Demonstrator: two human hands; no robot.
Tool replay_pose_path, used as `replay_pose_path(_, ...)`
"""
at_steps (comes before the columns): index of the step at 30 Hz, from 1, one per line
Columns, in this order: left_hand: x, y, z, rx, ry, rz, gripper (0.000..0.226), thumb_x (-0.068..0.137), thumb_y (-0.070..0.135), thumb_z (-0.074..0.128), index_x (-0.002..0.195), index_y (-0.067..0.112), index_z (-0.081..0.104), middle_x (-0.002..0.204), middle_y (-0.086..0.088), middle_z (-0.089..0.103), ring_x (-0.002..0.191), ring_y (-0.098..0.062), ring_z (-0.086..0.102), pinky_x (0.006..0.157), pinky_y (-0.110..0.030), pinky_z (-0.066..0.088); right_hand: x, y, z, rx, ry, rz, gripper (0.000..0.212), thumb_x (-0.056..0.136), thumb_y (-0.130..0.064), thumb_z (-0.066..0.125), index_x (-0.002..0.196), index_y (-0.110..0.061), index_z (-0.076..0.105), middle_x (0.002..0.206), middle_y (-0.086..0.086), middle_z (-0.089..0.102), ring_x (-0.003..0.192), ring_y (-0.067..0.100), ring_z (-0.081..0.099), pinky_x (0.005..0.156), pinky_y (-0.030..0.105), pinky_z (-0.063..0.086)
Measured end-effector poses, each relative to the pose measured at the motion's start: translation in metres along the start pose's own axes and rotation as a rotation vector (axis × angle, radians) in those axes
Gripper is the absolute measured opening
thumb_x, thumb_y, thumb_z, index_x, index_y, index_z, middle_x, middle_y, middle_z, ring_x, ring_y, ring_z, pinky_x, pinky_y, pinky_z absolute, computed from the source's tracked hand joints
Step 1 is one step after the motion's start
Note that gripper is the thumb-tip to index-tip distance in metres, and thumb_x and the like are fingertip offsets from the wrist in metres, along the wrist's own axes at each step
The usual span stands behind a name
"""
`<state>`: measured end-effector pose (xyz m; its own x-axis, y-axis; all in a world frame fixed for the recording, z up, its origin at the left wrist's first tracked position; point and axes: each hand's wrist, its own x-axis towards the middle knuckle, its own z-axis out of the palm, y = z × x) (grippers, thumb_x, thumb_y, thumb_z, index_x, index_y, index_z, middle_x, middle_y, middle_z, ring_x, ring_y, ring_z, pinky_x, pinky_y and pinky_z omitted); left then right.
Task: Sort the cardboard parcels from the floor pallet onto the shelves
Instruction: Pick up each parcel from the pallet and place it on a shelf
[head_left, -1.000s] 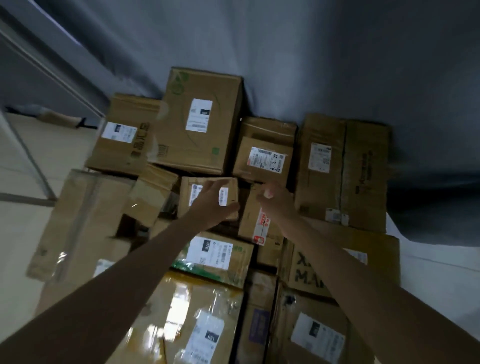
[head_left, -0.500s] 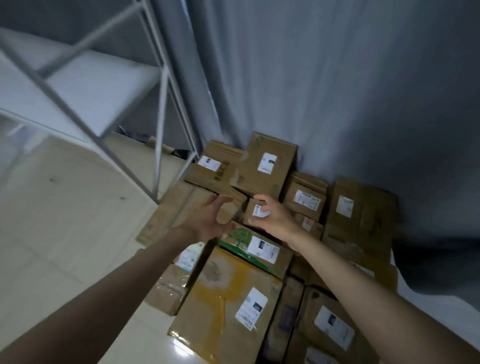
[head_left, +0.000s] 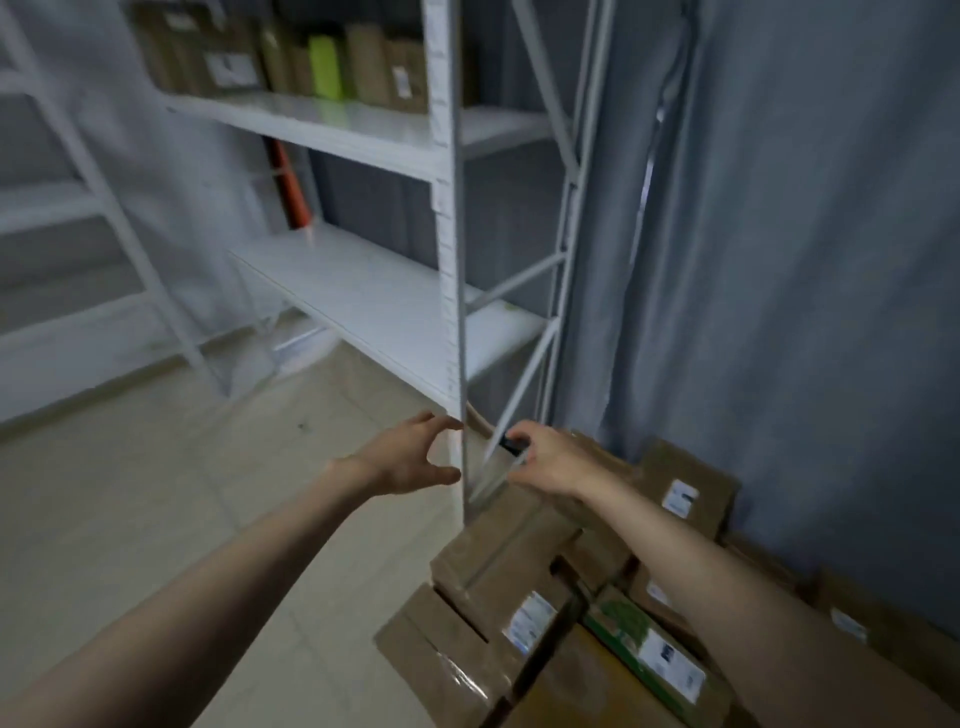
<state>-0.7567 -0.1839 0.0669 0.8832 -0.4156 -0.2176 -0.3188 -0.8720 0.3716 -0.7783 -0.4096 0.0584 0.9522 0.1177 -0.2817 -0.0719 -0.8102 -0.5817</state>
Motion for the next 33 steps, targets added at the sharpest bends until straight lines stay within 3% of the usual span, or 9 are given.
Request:
replay_pose_path(2, -0.022, -0.031, -0.032, 0.015, 0.054, -0.047, 0.071, 0.089, 0.043, 0.07, 0.15, 0.03, 0.037, 0.148, -0.003, 0.043, 0.128, -0.024, 0.052, 0.104, -0.036, 0.043, 0.011, -0.046, -0.002, -0.041, -0.014, -0.04, 0.061, 0.087, -0.029, 0.072, 0.143, -0.029, 0.048, 0.132, 0.007, 0.054, 0.095, 0.021, 0.063, 0.061, 0.029, 0.053)
replay_pose_path(5, -0.046, -0.072, -0.075, 0.016, 0.13, -0.107, 0.071, 0.089, 0.041, 0.071, 0.15, 0.028, 0.038, 0.146, -0.004, 0.045, 0.129, -0.024, 0.051, 0.105, -0.037, 0.044, 0.027, -0.105, -0.004, -0.099, -0.016, -0.111, 0.06, 0.085, -0.026, 0.069, 0.141, -0.03, 0.048, 0.128, 0.008, 0.055, 0.094, 0.022, 0.065, 0.067, 0.033, 0.057)
replay_pose_path(8, -0.051, -0.106, -0.109, 0.033, 0.187, -0.14, 0.07, 0.088, 0.04, 0.073, 0.149, 0.027, 0.04, 0.142, -0.005, 0.049, 0.124, -0.022, 0.054, 0.099, -0.028, 0.043, 0.046, -0.148, -0.008, -0.078, -0.024, -0.164, 0.06, 0.085, -0.019, 0.069, 0.14, -0.028, 0.047, 0.113, 0.005, 0.052, 0.075, 0.019, 0.059, 0.059, 0.032, 0.054)
replay_pose_path(11, -0.035, -0.132, -0.134, 0.037, 0.22, -0.148, 0.07, 0.087, 0.04, 0.073, 0.148, 0.027, 0.042, 0.139, -0.004, 0.052, 0.115, -0.016, 0.056, 0.094, -0.025, 0.043, 0.074, -0.176, -0.014, -0.116, -0.011, -0.189, 0.06, 0.084, -0.022, 0.069, 0.139, -0.03, 0.048, 0.1, -0.001, 0.05, 0.075, 0.021, 0.061, 0.057, 0.031, 0.052)
replay_pose_path(14, -0.004, -0.156, -0.155, 0.028, 0.219, -0.126, 0.07, 0.087, 0.042, 0.074, 0.147, 0.029, 0.042, 0.136, -0.002, 0.053, 0.099, -0.008, 0.049, 0.089, -0.023, 0.042, 0.112, -0.193, -0.021, -0.118, -0.012, -0.195, 0.06, 0.084, -0.023, 0.07, 0.139, -0.032, 0.047, 0.1, -0.002, 0.051, 0.078, 0.021, 0.063, 0.069, 0.037, 0.06)
replay_pose_path(17, 0.031, -0.179, -0.18, 0.043, 0.234, -0.119, 0.07, 0.086, 0.044, 0.073, 0.147, 0.03, 0.041, 0.135, -0.002, 0.054, 0.098, -0.008, 0.048, 0.09, -0.025, 0.044, 0.155, -0.204, -0.033, -0.112, -0.007, -0.201, 0.062, 0.083, -0.026, 0.07, 0.139, -0.035, 0.047, 0.111, -0.002, 0.054, 0.087, 0.026, 0.068, 0.08, 0.042, 0.062)
replay_pose_path(25, 0.094, -0.239, -0.263, 0.079, 0.302, -0.131, 0.067, 0.087, 0.047, 0.071, 0.146, 0.035, 0.041, 0.132, 0.002, 0.057, 0.099, -0.011, 0.052, 0.092, -0.031, 0.048, 0.26, -0.27, -0.073, -0.035, 0.07, -0.276, 0.054, 0.083, -0.029, 0.068, 0.134, -0.035, 0.051, 0.101, 0.001, 0.062, 0.09, 0.027, 0.07, 0.081, 0.046, 0.062)
replay_pose_path(33, 0.108, -0.328, -0.323, 0.077, 0.336, -0.191, 0.068, 0.088, 0.048, 0.069, 0.147, 0.033, 0.039, 0.134, 0.0, 0.056, 0.102, -0.014, 0.053, 0.098, -0.039, 0.051, 0.344, -0.37, -0.054, -0.089, 0.05, -0.37, 0.054, 0.085, -0.03, 0.068, 0.136, -0.035, 0.049, 0.101, 0.002, 0.062, 0.09, 0.026, 0.069, 0.084, 0.046, 0.061)
